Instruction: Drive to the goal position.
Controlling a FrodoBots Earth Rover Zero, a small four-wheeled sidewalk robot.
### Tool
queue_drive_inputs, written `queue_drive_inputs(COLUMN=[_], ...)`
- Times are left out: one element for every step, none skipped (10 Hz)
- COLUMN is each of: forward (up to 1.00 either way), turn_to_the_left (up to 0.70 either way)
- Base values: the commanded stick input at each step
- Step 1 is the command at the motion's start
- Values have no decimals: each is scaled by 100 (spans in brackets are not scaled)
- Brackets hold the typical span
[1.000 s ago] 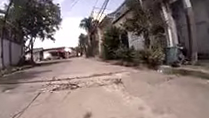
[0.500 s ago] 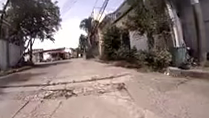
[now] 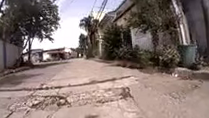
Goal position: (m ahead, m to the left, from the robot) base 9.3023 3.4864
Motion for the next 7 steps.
queue_drive_inputs(forward=[70, 70, 70, 70, 70, 70, 70], turn_to_the_left=[0, 0, 0, 0, 0, 0, 0])
